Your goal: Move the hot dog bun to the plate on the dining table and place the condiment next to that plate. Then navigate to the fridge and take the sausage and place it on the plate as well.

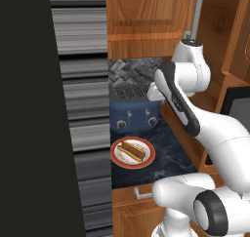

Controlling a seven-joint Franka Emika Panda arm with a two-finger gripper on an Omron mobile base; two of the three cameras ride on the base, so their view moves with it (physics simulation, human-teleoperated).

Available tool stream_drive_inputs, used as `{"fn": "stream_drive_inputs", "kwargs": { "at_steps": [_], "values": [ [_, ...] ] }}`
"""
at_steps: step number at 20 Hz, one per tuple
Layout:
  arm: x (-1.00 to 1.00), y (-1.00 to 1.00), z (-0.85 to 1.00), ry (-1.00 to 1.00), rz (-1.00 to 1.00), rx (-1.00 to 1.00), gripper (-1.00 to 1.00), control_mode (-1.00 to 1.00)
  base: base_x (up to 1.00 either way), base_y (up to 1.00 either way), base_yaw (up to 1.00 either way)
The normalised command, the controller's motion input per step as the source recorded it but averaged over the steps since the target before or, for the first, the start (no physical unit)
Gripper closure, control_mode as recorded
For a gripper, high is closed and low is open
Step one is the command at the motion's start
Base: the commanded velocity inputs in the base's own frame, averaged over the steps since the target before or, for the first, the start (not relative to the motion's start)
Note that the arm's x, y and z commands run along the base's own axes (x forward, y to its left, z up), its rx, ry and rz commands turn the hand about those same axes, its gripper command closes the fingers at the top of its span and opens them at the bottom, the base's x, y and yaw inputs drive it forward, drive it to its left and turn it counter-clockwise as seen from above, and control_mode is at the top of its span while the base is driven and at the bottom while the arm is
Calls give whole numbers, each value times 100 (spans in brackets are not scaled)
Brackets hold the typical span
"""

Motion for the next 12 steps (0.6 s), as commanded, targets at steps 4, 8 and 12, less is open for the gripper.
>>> {"fn": "stream_drive_inputs", "kwargs": {
  "at_steps": [4, 8, 12],
  "values": [
    [14, 5, -3, 0, 0, 0, -100, -100, 0, 0, 0],
    [-2, 36, -24, 23, 0, -2, -100, -100, 0, 0, 0],
    [-9, 60, -77, 32, 2, -6, -100, -100, 0, 0, 0]
  ]
}}
